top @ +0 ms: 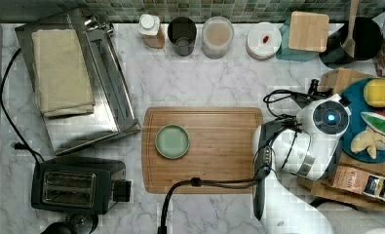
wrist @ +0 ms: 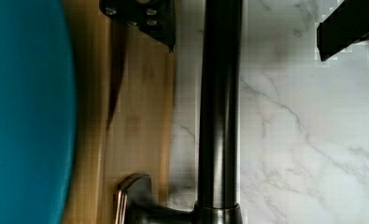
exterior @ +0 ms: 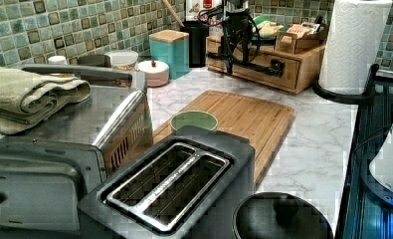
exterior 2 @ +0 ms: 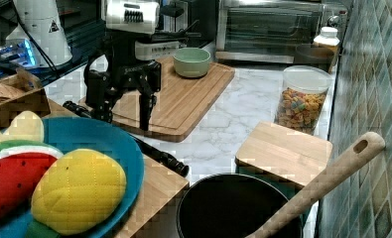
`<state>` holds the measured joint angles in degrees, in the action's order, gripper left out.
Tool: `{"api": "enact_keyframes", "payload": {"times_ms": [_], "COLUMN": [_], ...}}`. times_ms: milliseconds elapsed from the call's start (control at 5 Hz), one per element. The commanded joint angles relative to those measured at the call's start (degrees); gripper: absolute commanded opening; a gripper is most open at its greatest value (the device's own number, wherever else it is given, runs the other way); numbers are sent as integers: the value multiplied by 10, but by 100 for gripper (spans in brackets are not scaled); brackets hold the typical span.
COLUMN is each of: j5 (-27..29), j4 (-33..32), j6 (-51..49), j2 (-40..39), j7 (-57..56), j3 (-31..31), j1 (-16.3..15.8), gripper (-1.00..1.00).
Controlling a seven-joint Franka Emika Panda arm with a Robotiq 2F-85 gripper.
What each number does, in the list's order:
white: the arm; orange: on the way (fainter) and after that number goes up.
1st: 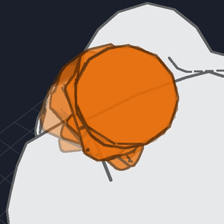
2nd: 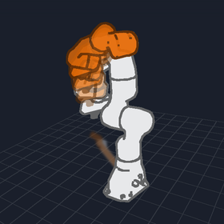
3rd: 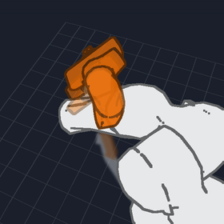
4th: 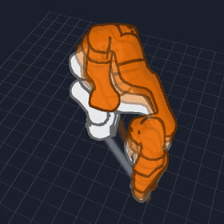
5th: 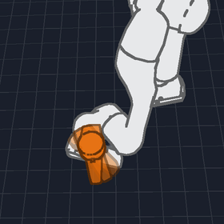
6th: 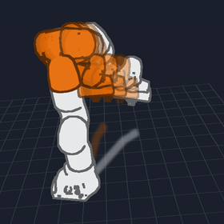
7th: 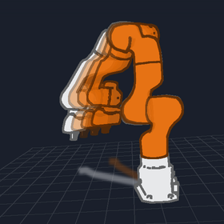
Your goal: Open the drawer.
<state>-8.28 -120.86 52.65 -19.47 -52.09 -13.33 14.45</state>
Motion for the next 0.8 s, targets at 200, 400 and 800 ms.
{"api": "enact_keyframes", "payload": {"times_ms": [200,400,800], "j5": [44,13,11], "j4": [42,23,18], "j6": [-1,-14,-41], "j2": [-56,-31,-6], "j7": [-43,9,37], "j3": [19,5,21], "j1": [16,-10,-45], "gripper": [100,100,100]}}
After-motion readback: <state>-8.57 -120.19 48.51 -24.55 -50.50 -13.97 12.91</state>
